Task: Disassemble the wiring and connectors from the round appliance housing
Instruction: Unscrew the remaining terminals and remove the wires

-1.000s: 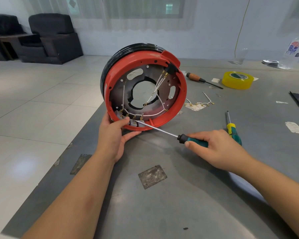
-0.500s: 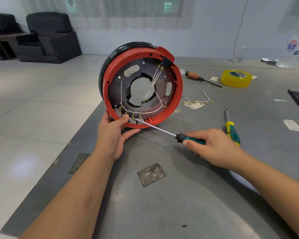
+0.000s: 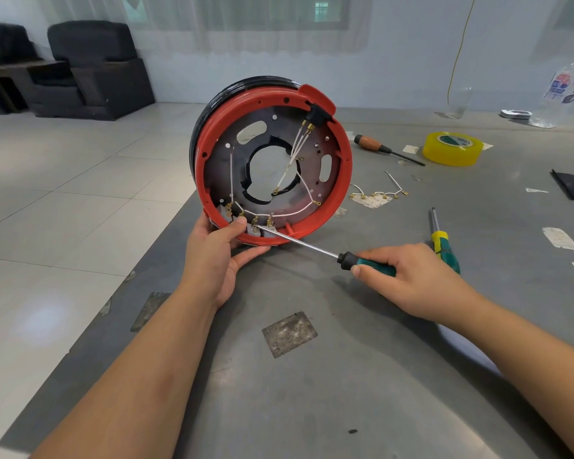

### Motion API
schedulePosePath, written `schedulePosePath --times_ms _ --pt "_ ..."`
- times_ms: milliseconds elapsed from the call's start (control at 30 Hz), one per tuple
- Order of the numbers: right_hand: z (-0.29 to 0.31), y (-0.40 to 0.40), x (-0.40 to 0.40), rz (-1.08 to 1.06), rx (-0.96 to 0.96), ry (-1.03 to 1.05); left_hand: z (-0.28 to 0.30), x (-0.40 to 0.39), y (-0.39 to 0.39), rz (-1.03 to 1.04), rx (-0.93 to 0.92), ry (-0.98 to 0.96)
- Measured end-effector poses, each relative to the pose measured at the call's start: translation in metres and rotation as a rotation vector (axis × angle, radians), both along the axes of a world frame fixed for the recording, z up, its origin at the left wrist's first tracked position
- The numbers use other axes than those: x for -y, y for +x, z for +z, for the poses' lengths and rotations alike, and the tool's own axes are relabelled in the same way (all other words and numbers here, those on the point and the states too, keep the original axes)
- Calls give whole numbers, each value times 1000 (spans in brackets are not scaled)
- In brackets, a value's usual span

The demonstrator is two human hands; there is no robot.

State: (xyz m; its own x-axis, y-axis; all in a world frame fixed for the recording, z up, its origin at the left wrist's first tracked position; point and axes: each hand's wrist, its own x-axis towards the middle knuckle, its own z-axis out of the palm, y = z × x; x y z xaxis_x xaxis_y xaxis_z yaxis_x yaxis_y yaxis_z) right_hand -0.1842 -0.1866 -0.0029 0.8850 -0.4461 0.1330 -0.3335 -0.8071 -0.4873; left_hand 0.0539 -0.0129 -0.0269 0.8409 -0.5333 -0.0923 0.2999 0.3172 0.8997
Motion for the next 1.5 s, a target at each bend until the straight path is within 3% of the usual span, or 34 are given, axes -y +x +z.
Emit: schedulePosePath --times_ms 433,700,933,1000,1133,1167,1233,1300,1367,1500 --pt "2 0 -5 47 22 -236 0 0 1 15 -3 -13" --pt "-3 2 -4 5 72 -11 3 -3 4 7 27 9" --pt "3 -2 -4 13 48 -172 4 -5 7 -16 2 50" --pt "4 -2 -4 -10 40 -105 4 -5 8 -20 -13 44" --pt "6 4 -5 -56 30 388 5 -5 7 -22 -23 34" --pt "7 4 -5 -61 32 432 6 -5 7 -21 -26 32" --pt "10 2 -7 -55 36 355 6 -5 6 -17 -36 29" --pt "13 -1 -8 -39 1 145 6 -5 5 -19 -37 27" --pt "15 -1 -8 -45 -14 97 6 -5 4 -27 -36 23" --pt "18 1 -8 -81 72 593 8 -6 4 -17 -36 13"
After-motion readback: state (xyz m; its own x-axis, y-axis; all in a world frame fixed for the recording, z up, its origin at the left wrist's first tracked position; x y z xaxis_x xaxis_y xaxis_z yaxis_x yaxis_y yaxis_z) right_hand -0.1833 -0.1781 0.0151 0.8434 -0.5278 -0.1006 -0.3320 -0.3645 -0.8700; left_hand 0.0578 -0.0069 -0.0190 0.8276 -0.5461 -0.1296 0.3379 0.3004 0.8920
